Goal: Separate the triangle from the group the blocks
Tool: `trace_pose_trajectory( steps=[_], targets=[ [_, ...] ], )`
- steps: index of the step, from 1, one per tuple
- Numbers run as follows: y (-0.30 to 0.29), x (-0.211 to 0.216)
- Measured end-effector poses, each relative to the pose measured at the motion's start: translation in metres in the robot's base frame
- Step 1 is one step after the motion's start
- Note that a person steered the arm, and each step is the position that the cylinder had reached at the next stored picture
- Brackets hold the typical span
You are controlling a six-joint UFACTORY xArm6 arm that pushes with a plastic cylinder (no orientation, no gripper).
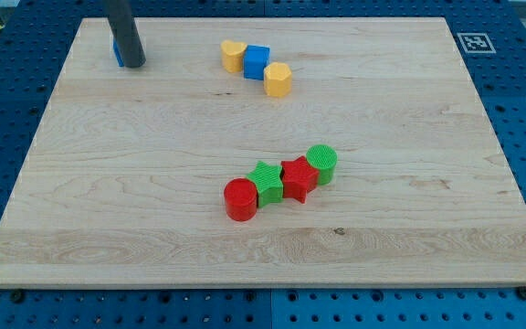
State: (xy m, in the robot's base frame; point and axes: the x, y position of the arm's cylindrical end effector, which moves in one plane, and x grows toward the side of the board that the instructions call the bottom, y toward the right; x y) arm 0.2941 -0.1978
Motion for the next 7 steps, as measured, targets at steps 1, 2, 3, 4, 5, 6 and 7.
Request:
trace_pose_trajectory(
  steps=[1,2,3,4,5,6,7],
  targets=[
    [-0.002,0.0],
    [-0.006,0.0],
    [-0.011,0.0],
    [-0.021,0.0],
    [-0.028,-0.005],
    [-0.025,-0.028],
    [-0.016,-0.046]
  ],
)
